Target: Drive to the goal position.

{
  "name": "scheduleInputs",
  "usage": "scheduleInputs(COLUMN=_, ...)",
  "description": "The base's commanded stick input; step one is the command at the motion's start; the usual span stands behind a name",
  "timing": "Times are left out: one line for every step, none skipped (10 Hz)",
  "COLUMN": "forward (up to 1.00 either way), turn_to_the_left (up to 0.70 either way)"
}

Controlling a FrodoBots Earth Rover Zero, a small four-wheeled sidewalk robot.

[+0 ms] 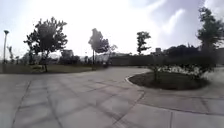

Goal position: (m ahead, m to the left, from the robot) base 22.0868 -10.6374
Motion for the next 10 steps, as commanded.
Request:
scheduleInputs(forward=0.85, turn_to_the_left=0.34)
scheduleInputs(forward=0.85, turn_to_the_left=0.31)
scheduleInputs(forward=0.85, turn_to_the_left=0.18)
scheduleInputs(forward=0.85, turn_to_the_left=0.00)
scheduleInputs(forward=0.85, turn_to_the_left=0.00)
scheduleInputs(forward=0.85, turn_to_the_left=0.00)
scheduleInputs(forward=0.85, turn_to_the_left=0.00)
scheduleInputs(forward=0.85, turn_to_the_left=0.00)
scheduleInputs(forward=0.85, turn_to_the_left=0.00)
scheduleInputs(forward=0.85, turn_to_the_left=0.00)
